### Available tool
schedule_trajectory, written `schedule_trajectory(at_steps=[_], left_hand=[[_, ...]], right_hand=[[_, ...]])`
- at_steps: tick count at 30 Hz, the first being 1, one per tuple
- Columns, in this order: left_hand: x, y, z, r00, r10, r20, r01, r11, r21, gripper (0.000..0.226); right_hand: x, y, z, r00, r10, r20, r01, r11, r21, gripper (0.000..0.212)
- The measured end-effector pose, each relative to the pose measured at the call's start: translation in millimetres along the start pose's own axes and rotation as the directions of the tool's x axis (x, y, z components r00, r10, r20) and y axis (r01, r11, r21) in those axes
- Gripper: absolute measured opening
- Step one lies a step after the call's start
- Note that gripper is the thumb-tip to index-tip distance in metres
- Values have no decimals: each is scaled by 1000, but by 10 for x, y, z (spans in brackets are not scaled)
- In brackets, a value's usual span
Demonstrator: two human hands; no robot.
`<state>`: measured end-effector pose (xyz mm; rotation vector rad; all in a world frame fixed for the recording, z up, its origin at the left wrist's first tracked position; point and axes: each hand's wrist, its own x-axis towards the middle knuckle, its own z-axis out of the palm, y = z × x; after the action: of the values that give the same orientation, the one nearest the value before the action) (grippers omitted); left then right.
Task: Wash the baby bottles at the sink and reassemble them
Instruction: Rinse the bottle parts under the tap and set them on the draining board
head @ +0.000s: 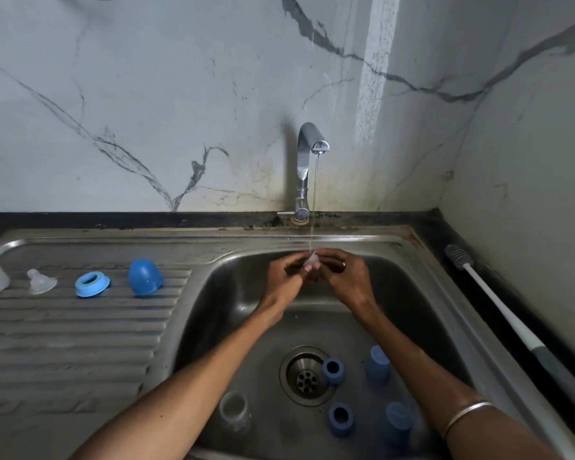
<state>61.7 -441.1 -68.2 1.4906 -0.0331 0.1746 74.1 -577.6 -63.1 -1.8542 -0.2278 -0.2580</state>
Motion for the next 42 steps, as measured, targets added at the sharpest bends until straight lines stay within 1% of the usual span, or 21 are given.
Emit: schedule_trajectory(at_steps=[2,4,7,10,11,13,14,15,16,18,20,21,23,27,29,32,35,39,42], left_hand=[[-5,-7,-9,999,-33,-7,33,999,-8,21],[-14,0,-24,996,-86,19,87,994,-61,17],[-21,25,-31,988,-147,55,151,984,-90,20],[-19,58,-36,988,-150,43,152,987,-57,25],[-4,51,-44,989,-143,48,145,988,-50,28],[17,36,-61,991,-116,69,119,992,-37,42],[21,32,-65,993,-90,76,90,996,4,52],[32,16,-66,996,-57,74,51,995,82,61],[41,-4,-64,997,-17,73,5,985,174,63],[55,-48,-50,994,83,70,-101,942,320,51],[64,-81,-48,991,121,55,-133,925,356,34],[64,-94,-48,994,102,42,-110,938,328,27],[64,-102,-53,999,45,17,-48,970,240,22],[69,-83,-73,998,-50,-28,51,997,57,24],[70,-85,-85,995,-86,-44,88,996,28,26],[99,-113,-110,993,-91,-72,97,992,81,25],[110,-118,-113,996,-69,-62,76,990,116,25],[98,-119,-146,1000,-8,-25,12,979,201,23],[129,-137,-165,997,74,-3,-69,939,336,21]], right_hand=[[-13,1,17,999,-21,42,22,999,-35,28],[-14,13,18,998,-25,50,28,998,-61,28],[-5,34,1,999,-40,-4,39,996,-82,28],[-3,25,-22,998,-28,-64,26,999,-45,28],[-7,18,-22,997,-28,-72,26,999,-36,28],[-21,-9,-15,997,-38,-72,37,999,-20,30],[-25,-27,-11,997,-40,-71,39,999,-12,31],[-27,-40,-8,997,-38,-70,38,999,-4,32],[-28,-46,-7,997,-34,-70,34,999,-1,33],[-25,-45,-14,998,-29,-58,28,1000,-13,37],[-27,-34,-22,1000,-17,-20,17,1000,-17,43],[-28,-28,-24,1000,-9,-1,9,1000,-9,45],[-23,-18,-19,999,11,35,-11,1000,9,48],[0,28,13,996,18,87,-17,1000,-19,53],[6,39,19,996,12,89,-10,1000,-28,53],[9,48,22,996,3,90,0,999,-36,51],[7,57,17,996,-23,84,29,996,-80,47],[13,58,8,998,-28,65,34,994,-101,44],[4,39,-1,997,-27,71,37,989,-145,40]])
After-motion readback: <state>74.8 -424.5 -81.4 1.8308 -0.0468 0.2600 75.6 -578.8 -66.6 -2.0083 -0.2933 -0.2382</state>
